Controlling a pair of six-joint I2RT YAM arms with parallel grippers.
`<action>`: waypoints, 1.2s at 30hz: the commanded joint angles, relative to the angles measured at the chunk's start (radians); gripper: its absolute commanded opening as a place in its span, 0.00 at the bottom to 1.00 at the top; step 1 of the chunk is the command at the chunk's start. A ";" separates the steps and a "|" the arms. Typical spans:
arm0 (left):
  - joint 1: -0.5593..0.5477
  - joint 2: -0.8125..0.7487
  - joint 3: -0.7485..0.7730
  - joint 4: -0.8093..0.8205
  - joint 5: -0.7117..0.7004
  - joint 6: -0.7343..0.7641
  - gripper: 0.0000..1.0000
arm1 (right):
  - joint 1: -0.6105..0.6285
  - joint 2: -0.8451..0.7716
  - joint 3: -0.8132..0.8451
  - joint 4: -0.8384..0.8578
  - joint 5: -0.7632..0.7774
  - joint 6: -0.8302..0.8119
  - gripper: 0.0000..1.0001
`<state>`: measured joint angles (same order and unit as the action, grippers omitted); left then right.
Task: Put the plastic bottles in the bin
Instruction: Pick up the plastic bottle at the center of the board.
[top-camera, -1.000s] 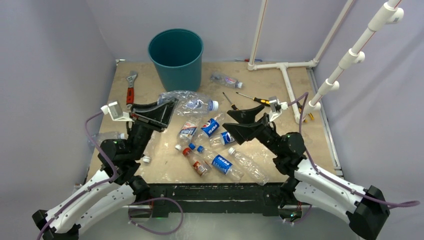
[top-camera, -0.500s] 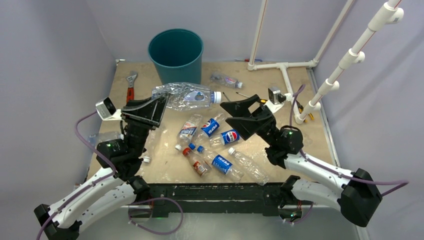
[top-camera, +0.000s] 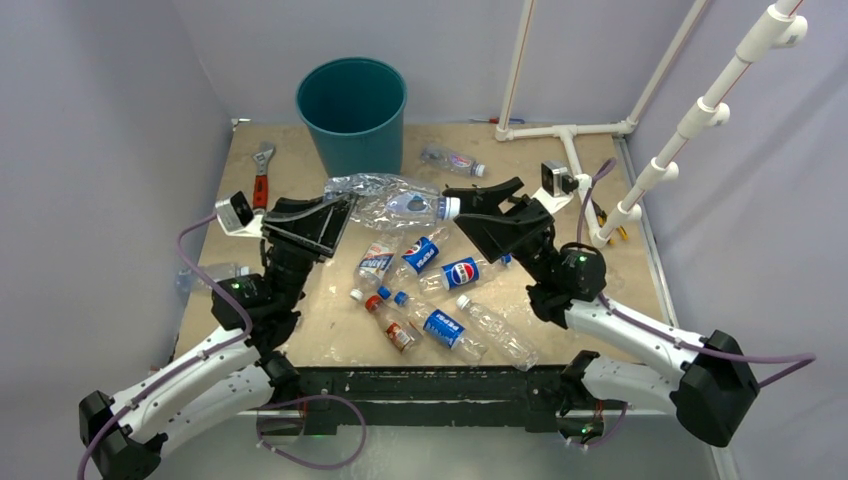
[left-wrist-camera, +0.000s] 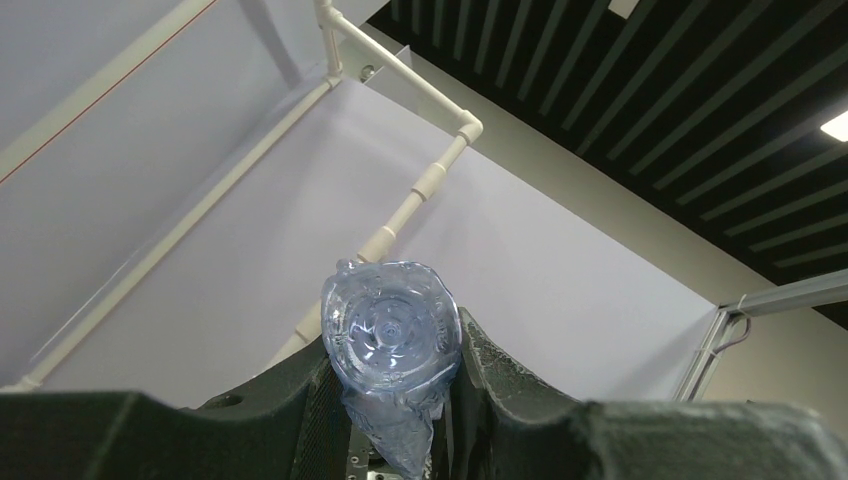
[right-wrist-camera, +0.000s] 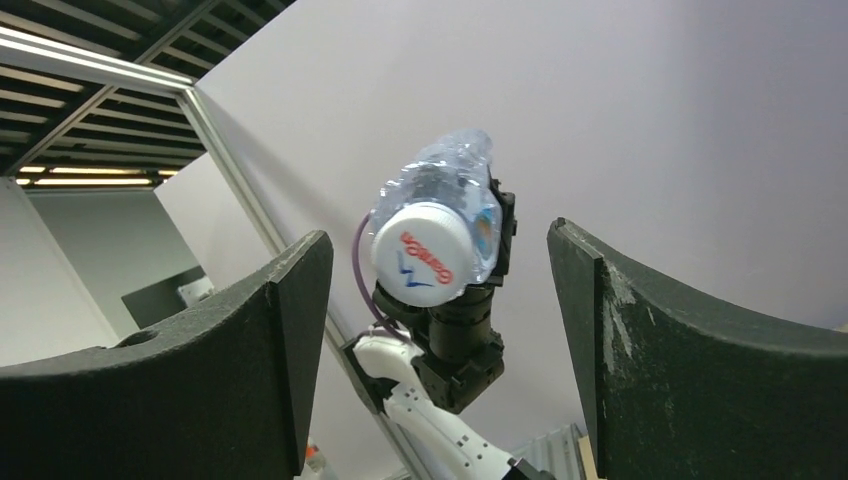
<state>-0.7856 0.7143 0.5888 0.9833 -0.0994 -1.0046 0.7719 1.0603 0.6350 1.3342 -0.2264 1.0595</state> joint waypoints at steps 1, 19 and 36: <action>0.003 -0.019 -0.023 0.069 0.014 -0.014 0.00 | -0.002 0.026 0.040 0.041 0.005 0.018 0.78; 0.003 0.027 -0.043 0.021 0.031 0.073 0.00 | -0.003 0.132 0.119 0.057 -0.132 0.122 0.00; 0.003 -0.068 0.386 -1.126 -0.173 0.638 0.99 | -0.027 -0.245 0.510 -1.576 0.219 -0.659 0.00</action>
<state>-0.7818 0.6376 0.8371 0.2230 -0.1761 -0.6113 0.7460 0.7921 1.0142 0.2638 -0.1654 0.6147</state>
